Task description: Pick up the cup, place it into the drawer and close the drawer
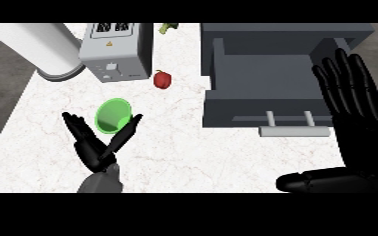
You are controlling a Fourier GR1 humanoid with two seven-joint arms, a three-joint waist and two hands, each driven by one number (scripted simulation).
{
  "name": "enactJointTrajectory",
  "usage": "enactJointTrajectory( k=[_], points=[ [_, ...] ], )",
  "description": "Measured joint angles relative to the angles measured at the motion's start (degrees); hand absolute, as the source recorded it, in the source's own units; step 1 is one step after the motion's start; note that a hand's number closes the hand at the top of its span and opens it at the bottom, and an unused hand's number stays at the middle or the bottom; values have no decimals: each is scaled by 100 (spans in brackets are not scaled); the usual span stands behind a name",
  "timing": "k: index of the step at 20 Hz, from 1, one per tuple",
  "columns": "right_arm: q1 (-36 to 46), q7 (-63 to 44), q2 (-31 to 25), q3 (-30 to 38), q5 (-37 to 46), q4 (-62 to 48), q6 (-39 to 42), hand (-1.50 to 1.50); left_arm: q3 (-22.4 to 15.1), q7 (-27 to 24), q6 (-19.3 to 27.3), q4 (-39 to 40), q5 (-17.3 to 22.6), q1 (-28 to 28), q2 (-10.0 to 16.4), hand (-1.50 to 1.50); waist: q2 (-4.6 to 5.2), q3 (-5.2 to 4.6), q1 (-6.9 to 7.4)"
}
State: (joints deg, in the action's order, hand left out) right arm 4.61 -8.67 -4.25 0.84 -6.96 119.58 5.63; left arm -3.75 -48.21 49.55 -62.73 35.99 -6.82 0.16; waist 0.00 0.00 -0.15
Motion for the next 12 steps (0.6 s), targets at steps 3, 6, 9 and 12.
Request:
enactJointTrajectory(
  k=[3,6,9,12],
  points=[
    [-51,-37,-27,54,-70,79,49,-150,186,-252,-225,359,163,-114,-8,-150,-1,0,-2],
    [58,-178,-34,38,-52,86,23,-150,138,-497,-362,576,415,-56,-11,-150,1,0,2],
    [108,0,-5,52,-21,-151,55,-150,60,-604,-400,590,514,54,-11,-150,-1,-1,9],
    [169,-67,-38,103,-64,-149,72,-150,215,-807,-599,1132,626,-222,-13,-150,2,-1,0]
  ],
)
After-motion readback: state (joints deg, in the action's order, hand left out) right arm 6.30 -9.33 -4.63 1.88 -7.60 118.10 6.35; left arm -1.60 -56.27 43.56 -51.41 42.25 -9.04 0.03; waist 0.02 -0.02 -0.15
